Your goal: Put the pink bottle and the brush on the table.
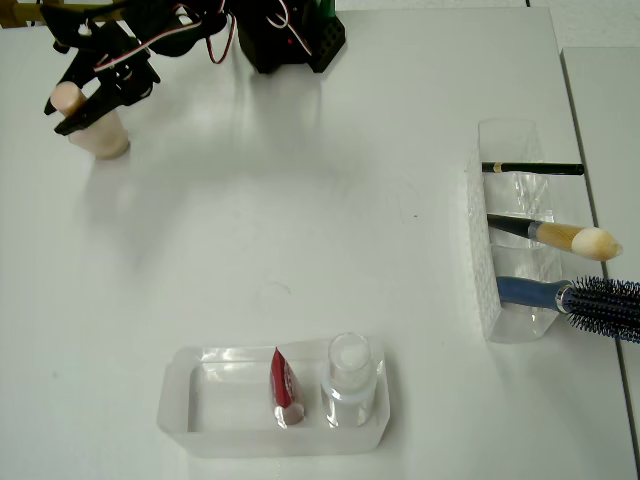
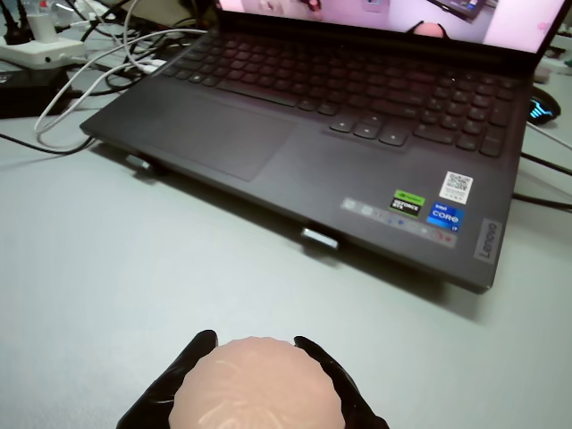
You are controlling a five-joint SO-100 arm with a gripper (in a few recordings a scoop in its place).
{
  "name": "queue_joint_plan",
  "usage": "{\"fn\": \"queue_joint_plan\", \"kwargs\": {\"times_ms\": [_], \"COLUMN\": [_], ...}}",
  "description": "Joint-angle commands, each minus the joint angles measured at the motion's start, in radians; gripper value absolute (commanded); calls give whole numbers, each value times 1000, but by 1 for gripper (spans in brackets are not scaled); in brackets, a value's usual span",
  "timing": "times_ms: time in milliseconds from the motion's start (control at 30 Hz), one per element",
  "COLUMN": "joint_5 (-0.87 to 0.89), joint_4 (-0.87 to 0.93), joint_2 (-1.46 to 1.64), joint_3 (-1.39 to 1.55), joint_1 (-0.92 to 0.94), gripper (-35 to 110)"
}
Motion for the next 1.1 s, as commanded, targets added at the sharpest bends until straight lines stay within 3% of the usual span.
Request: {"fn": "queue_joint_plan", "kwargs": {"times_ms": [0,567,1067], "joint_5": [-26,-37,-89], "joint_4": [-46,-77,-267], "joint_2": [2,-51,-164], "joint_3": [-43,-132,-100], "joint_1": [14,14,14], "gripper": [0,0,0]}}
